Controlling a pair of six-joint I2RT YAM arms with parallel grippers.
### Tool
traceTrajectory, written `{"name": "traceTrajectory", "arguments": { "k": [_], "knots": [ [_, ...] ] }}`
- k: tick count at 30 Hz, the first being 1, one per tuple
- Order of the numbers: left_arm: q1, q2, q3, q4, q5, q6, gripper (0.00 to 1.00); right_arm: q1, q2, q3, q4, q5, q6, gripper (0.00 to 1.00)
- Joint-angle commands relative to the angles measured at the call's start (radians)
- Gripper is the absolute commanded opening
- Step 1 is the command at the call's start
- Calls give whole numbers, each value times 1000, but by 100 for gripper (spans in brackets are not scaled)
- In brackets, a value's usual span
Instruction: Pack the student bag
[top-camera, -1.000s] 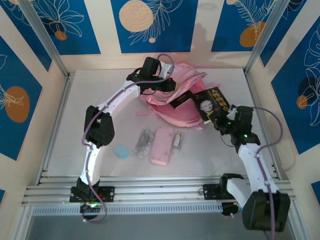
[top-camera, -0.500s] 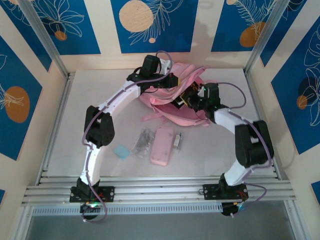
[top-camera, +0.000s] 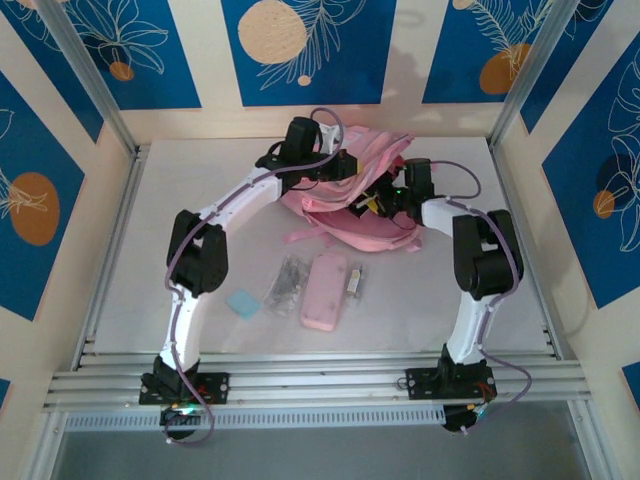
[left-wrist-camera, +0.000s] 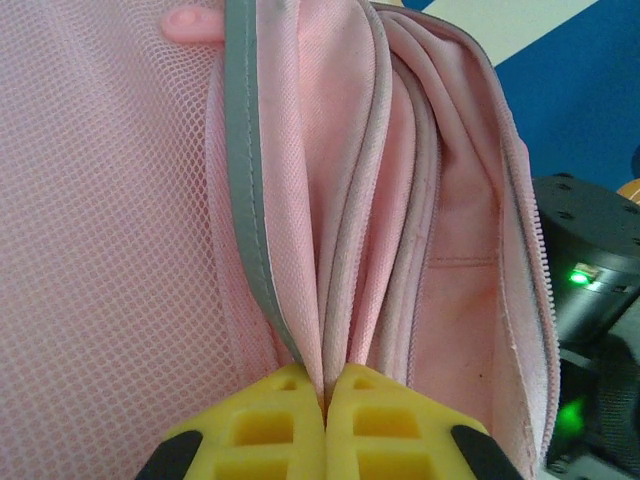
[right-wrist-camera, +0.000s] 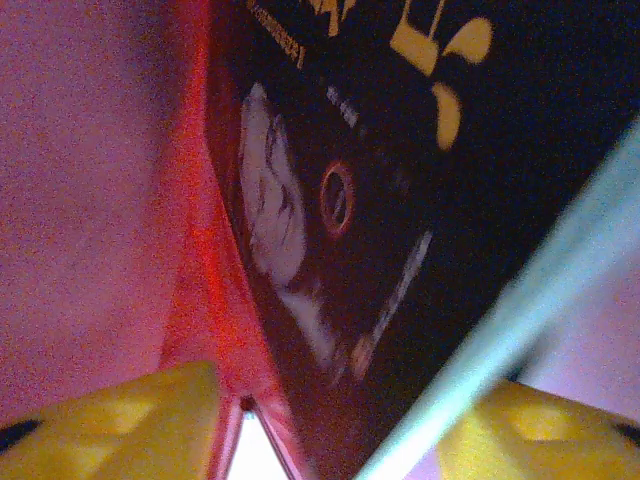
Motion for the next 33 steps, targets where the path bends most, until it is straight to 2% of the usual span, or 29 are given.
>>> {"name": "traceTrajectory", "arguments": {
  "k": [1, 9, 11, 12, 15, 18, 19, 20, 22, 27, 33],
  "knots": [
    [4, -54, 0, 126, -26, -27, 0, -41, -157, -54, -192, 56, -103, 71],
    [-14, -24, -33, 159, -55, -54, 0, -86, -529, -178, -545, 218, -340, 85],
    [-15, -22, -44, 164, -58, -69, 0, -70, -622, -193, -611, 273, -366, 98],
    [-15, -27, -59, 174, -61, -77, 0, -57, -664, -199, -628, 294, -373, 99],
    [-10, -62, -127, 201, -95, -85, 26, -29, -752, -226, -614, 289, -372, 99],
    [10, -114, -214, 235, -108, -97, 48, -25, -764, -220, -601, 205, -368, 99],
    [22, -138, -253, 249, -107, -107, 59, -20, -756, -211, -602, 191, -368, 99],
    [37, -162, -302, 269, -107, -120, 63, -8, -748, -205, -601, 187, -369, 99],
    [70, -218, -410, 327, -110, -153, 67, 34, -729, -194, -596, 205, -374, 100],
    [171, -353, -726, 461, -158, -227, 69, 155, -669, -172, -560, 280, -384, 92],
    [235, -382, -939, 563, -220, -288, 69, 292, -578, -124, -531, 367, -409, 88]
  ]
}}
